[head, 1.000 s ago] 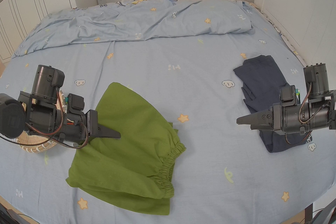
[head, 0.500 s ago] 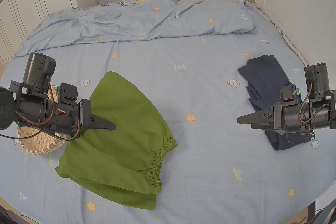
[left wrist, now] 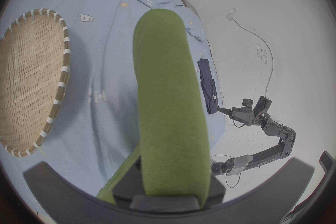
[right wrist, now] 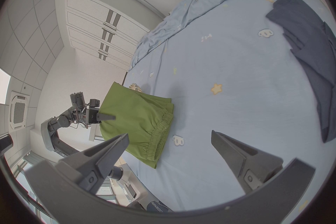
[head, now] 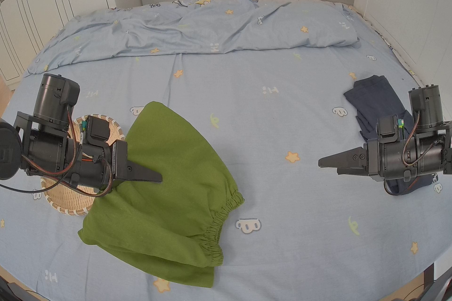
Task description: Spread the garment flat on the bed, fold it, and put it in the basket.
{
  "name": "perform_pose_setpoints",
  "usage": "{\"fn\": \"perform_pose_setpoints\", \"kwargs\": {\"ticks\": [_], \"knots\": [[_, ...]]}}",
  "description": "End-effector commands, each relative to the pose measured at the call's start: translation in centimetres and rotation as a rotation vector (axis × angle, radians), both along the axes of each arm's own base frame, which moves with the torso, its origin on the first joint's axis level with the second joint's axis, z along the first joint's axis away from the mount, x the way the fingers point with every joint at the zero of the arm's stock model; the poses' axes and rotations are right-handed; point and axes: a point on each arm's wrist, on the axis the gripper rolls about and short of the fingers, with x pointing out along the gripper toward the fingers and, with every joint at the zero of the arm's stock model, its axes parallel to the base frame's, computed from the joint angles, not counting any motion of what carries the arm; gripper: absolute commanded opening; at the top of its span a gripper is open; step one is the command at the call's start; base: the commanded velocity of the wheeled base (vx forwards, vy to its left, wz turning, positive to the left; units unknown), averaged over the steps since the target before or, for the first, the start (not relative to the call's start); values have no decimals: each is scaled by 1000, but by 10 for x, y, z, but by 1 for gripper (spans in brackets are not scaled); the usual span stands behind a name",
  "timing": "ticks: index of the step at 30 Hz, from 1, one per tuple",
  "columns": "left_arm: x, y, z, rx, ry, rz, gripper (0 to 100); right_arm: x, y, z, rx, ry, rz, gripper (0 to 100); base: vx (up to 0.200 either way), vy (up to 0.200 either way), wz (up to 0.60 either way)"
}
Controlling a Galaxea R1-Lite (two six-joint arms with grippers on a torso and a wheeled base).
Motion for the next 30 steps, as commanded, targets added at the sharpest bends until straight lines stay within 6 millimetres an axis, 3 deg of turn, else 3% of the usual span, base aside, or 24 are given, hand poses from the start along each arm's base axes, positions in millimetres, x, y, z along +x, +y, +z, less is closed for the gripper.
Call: {"fn": "perform_pose_setpoints", "kwargs": {"ticks": [1,8,11,19,25,28,30], "knots": [[-2,-3,-1,2,3,-15,0,0,0,0,0,0,2,100,0,200,0],[-13,-16,2,8,-26,-82,0,-2,-1,3,4,-12,-1,100,0,0,0],[-12,-27,16,-3,-87,-129,0,-2,-2,4,5,-15,-4,100,0,0,0],[-7,-28,41,5,-239,-166,0,-2,-3,3,3,-14,-10,100,0,0,0],[-14,5,75,-8,-408,-34,0,-1,-3,4,3,-17,-14,100,0,0,0],[-12,18,80,-8,-444,21,0,-1,-3,4,2,-16,-16,100,0,0,0],[-4,40,83,4,-484,119,0,-1,-3,4,2,-17,-15,100,0,0,0]]}}
